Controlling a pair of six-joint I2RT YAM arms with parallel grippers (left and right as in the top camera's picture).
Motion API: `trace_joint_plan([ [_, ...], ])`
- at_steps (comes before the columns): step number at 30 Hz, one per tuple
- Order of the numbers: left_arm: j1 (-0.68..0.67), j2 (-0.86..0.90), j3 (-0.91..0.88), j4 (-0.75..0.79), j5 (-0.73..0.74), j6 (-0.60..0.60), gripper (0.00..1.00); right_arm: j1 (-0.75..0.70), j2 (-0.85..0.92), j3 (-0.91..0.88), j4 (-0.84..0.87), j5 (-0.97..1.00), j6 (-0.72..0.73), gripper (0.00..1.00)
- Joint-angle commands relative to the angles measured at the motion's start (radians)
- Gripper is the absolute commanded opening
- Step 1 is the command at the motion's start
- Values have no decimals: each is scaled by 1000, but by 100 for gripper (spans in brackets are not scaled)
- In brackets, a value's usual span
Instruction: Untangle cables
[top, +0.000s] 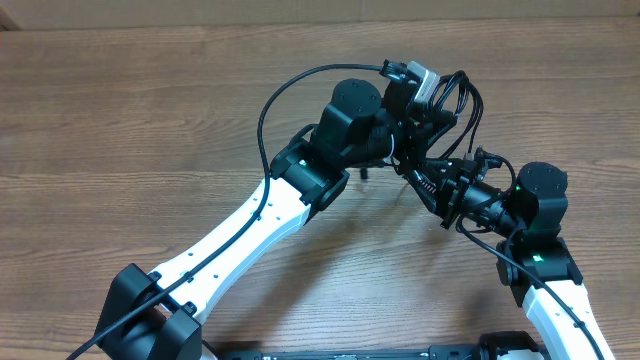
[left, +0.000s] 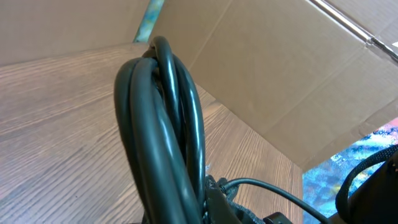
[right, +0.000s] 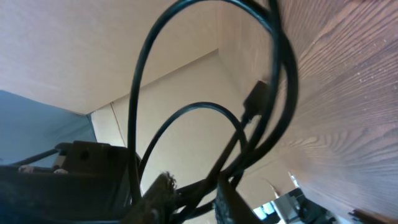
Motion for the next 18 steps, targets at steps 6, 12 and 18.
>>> trace_joint_plan([
  [6,-18,1,11,6,-2,-18,4,-1,-8,12,11,-18,8,9],
  [12,-20,1,11,6,-3,-18,4,-1,-8,12,11,-18,12,4],
  [18,-19,1,11,6,-3,2,4,-1,-8,12,6,-17,7,4],
])
